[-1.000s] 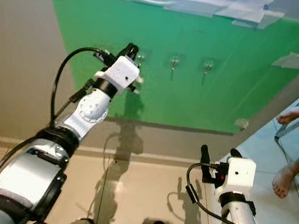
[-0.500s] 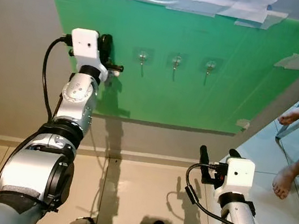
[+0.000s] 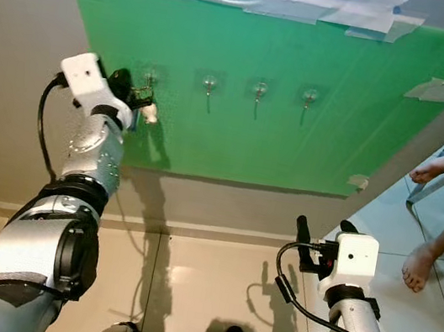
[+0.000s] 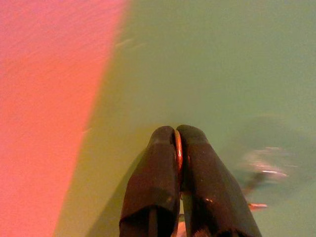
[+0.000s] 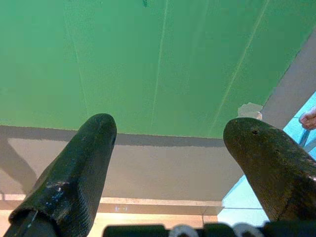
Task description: Hang keys on a hook
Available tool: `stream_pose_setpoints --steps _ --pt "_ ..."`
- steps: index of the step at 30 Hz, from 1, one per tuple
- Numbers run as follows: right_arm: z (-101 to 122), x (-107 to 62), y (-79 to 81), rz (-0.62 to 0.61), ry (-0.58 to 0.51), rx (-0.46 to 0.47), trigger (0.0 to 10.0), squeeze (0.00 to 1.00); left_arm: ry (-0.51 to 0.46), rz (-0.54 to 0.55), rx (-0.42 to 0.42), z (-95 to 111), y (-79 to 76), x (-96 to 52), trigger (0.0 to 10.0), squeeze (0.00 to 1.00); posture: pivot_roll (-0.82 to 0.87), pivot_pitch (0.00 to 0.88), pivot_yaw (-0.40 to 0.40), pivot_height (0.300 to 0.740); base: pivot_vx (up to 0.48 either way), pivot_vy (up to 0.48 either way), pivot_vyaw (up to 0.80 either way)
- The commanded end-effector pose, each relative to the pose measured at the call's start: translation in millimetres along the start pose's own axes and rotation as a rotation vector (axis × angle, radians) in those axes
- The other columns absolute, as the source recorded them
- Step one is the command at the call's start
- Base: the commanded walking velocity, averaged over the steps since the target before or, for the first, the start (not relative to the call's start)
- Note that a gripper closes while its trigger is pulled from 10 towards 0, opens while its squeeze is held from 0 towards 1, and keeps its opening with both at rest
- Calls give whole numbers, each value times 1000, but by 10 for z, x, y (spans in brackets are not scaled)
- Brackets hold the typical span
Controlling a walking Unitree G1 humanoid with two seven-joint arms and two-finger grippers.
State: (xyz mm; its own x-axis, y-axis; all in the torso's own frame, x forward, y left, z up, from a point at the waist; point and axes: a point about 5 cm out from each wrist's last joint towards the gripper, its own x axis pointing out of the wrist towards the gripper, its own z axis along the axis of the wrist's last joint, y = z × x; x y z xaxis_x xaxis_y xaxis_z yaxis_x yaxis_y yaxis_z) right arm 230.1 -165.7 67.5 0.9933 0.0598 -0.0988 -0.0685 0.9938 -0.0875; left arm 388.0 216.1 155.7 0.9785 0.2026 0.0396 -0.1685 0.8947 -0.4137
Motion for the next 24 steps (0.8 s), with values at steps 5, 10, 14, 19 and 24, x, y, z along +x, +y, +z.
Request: stream_pose_setpoints --steps 5,10,14,19,24 --pt "-26 -36 7 8 20 -8 10000 0 63 77 -92 -79 88 -15 0 0 -239 176 -2 740 0 0 0" --pt "-27 -38 8 9 21 -8 10000 0 51 39 -35 -57 28 -6 0 0 -239 176 -2 740 0 0 0" --pt "-37 -40 13 9 23 -7 10000 0 52 12 39 -78 -20 -16 0 0 -236 178 1 740 0 0 0" --pt "-45 -44 18 9 25 -4 10000 0 77 30 56 -149 45 -54 0 0 -236 178 4 740 0 0 0" --pt "-52 -42 20 9 26 -4 10000 0 111 26 176 -212 48 -75 1647 0 -236 178 4 740 0 0 0"
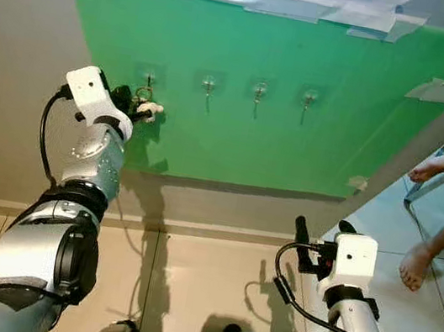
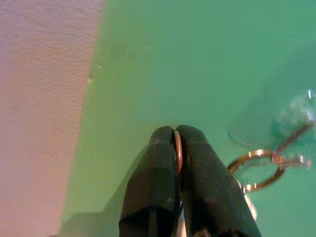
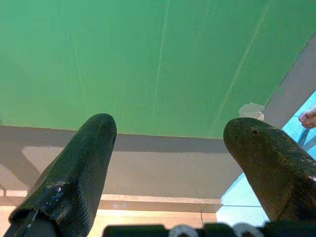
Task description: Hang keys on a hook
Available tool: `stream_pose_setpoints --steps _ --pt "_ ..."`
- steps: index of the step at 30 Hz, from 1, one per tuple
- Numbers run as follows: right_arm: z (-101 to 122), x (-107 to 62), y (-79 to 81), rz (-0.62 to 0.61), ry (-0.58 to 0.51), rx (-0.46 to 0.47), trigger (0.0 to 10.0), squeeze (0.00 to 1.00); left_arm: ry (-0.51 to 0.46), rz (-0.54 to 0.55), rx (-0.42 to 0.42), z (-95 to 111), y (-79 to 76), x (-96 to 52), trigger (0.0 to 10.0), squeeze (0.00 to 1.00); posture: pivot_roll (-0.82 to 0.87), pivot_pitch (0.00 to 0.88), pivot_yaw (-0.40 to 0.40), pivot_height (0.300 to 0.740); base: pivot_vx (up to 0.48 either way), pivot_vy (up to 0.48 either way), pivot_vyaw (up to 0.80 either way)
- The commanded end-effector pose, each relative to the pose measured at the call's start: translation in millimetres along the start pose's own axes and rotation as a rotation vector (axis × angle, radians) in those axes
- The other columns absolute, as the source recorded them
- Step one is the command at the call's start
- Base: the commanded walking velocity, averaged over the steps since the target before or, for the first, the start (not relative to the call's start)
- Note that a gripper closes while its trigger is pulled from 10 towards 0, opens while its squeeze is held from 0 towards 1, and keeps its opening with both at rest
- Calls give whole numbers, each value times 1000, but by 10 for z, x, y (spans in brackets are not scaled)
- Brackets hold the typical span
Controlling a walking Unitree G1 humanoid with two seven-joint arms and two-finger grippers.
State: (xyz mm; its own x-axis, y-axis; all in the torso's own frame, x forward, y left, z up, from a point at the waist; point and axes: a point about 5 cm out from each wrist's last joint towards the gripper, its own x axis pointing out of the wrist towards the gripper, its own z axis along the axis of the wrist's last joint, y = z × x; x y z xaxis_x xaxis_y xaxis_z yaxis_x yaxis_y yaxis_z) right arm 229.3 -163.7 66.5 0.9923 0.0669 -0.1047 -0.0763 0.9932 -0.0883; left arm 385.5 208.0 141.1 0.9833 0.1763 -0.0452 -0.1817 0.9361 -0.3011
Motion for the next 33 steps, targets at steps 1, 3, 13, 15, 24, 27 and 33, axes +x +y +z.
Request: stream_pose_setpoints --steps 1,3,13,15,24,27,33 --pt "-43 -35 0 2 21 -3 10000 0 29 13 69 -68 42 -25 10000 0 -236 178 4 740 0 0 0" --pt "-43 -33 1 3 21 -3 10000 0 28 -11 86 -76 9 -28 10000 0 -236 178 4 740 0 0 0" --pt "-33 -20 10 6 17 -5 10000 0 7 -40 154 -85 -24 -44 10000 1000 -226 164 6 740 0 0 0" --pt "-32 -13 11 6 15 -5 10000 0 -20 -66 172 -46 -67 -39 10000 1000 -225 161 7 740 0 0 0" --pt "-37 11 21 7 13 -2 10000 0 -128 -163 260 70 -223 -57 10000 1000 -217 159 11 740 0 0 0" --pt "-39 16 26 7 13 0 10000 0 -162 -175 291 111 -221 -71 10000 1000 -216 160 12 740 0 0 0" --pt "-38 29 30 9 12 2 10000 0 -180 -171 336 125 -146 -102 10000 1000 -196 168 6 740 0 0 0"
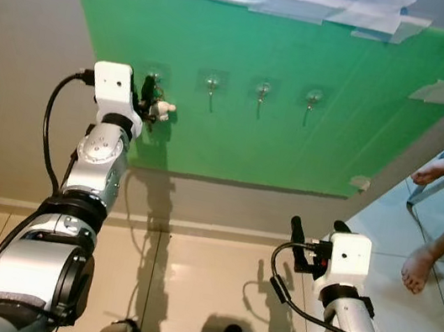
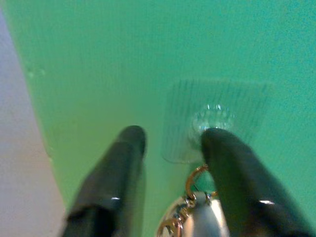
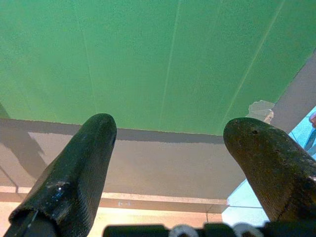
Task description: Hang keys on a hook
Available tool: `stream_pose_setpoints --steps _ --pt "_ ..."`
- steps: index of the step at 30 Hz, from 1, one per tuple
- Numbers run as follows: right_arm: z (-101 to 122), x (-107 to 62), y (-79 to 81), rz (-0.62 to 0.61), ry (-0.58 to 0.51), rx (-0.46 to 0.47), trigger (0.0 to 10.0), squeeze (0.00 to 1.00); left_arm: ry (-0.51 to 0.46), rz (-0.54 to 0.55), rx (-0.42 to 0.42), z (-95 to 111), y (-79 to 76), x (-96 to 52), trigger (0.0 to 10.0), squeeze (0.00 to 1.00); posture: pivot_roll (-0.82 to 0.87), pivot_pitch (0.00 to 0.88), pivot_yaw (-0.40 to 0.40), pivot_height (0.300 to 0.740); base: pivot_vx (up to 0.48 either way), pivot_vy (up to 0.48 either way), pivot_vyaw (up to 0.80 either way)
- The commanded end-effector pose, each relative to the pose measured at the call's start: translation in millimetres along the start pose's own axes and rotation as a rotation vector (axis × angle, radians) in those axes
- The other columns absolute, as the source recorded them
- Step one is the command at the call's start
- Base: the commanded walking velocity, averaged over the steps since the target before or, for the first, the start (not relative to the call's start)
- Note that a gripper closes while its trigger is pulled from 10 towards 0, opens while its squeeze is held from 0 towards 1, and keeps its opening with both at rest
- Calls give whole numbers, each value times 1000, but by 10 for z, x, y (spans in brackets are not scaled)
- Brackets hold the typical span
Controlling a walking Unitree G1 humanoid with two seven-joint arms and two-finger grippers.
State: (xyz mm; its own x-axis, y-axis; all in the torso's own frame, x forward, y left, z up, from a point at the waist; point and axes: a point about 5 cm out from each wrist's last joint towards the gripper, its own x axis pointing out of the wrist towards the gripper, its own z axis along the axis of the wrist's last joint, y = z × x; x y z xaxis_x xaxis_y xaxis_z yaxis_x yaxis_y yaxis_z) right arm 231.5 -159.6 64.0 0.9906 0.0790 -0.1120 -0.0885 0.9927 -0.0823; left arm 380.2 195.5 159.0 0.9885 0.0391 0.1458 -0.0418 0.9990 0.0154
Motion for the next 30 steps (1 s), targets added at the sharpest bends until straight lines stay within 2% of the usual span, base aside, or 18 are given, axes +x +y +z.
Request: stream_pose_setpoints --steps 1,11,16,18,22,25,29,30 --pt "-18 10 -7 1 7 -3 10000 0 -8 -7 28 -18 28 -38 10000 1000 -191 169 5 740 0 0 0" --pt "-6 84 7 23 5 -6 10000 0 60 61 6 -223 172 -223 10000 1000 -161 159 -8 740 0 0 0" --pt "-1 140 13 42 1 -10 10000 0 58 72 23 -305 201 -384 10000 1000 -138 152 -17 740 0 0 0" --pt "5 157 14 45 -2 -11 10000 0 51 56 35 -305 189 -423 10000 1000 -134 150 -19 740 0 0 0" --pt "46 202 -12 31 -11 -18 10000 0 17 -93 90 -283 26 -621 10000 1000 -119 148 -17 740 0 0 0" --pt "64 232 -42 1 -15 -8 10000 0 52 -167 64 -327 -49 -775 10000 1000 -108 144 -9 740 0 0 0" --pt "61 247 -47 -5 -15 -6 10000 0 76 -195 32 -363 -83 -861 10000 1000 -103 138 -6 740 0 0 0" --pt "61 255 -46 -7 -16 0 10000 0 82 -209 19 -373 -113 -888 10000 925 -103 138 -6 740 0 0 0"
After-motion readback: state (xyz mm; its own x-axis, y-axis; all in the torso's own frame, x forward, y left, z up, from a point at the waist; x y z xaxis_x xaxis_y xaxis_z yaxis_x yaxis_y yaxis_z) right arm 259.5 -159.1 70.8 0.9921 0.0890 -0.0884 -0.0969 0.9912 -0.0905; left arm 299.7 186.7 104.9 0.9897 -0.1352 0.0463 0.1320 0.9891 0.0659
